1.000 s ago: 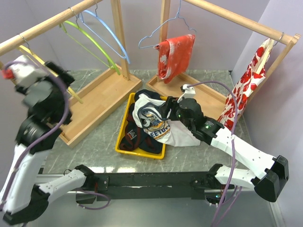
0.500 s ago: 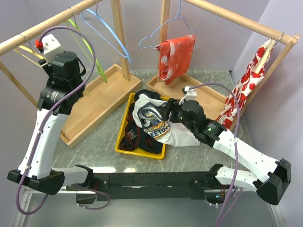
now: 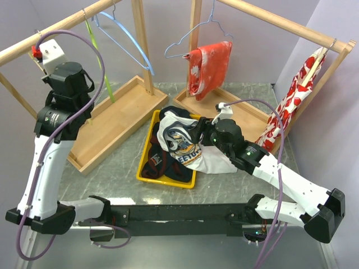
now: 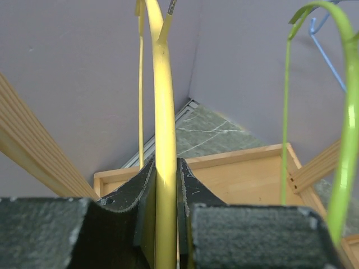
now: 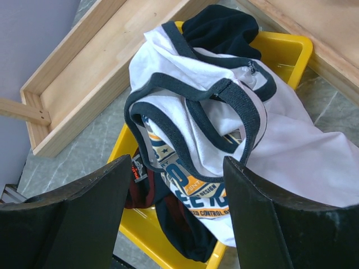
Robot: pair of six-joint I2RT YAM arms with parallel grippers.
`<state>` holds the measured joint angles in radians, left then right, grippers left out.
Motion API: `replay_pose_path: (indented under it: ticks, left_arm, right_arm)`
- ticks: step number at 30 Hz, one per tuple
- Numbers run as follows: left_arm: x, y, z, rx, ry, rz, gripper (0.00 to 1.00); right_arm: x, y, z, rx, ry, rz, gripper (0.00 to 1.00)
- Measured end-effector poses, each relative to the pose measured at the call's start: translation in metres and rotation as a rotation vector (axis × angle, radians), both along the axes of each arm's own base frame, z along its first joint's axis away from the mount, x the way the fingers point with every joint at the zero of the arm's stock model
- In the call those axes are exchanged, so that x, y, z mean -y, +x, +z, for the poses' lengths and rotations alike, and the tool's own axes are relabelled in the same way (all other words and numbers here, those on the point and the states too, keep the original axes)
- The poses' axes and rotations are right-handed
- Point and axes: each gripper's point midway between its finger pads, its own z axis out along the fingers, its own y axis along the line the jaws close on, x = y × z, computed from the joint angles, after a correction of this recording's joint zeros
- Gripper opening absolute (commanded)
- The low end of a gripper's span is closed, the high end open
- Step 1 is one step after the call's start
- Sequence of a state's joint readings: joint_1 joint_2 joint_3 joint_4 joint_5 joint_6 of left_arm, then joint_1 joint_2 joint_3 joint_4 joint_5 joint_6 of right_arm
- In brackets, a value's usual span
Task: Place the tank top on the hanger
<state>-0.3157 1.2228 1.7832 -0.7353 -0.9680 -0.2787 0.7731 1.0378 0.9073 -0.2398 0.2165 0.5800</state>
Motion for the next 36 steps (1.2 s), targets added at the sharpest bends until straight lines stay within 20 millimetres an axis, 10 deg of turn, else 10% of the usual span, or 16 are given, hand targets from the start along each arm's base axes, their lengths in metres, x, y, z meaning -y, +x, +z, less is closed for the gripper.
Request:
replay_pose_path:
  ticks: [15, 28, 36]
  left_arm:
    - [0.022, -0.043, 0.033, 0.169, -0.123, -0.255, 0.01]
    - [0.054, -0.092, -0.019, 0.197, -0.271, -0.512, 0.01]
    - [0.085, -0.084, -0.116, 0.022, -0.366, -0.612, 0.01]
  right_arm:
    - [-0.003, 0.001, -0.006, -0.013, -0.014, 0.004, 0.74]
    - [-0.001, 0.002, -0.008, -0.013, -0.018, -0.002, 0.74]
    - [0.001, -0.001, -0.022, -0.035, -0.039, -0.002, 0.75]
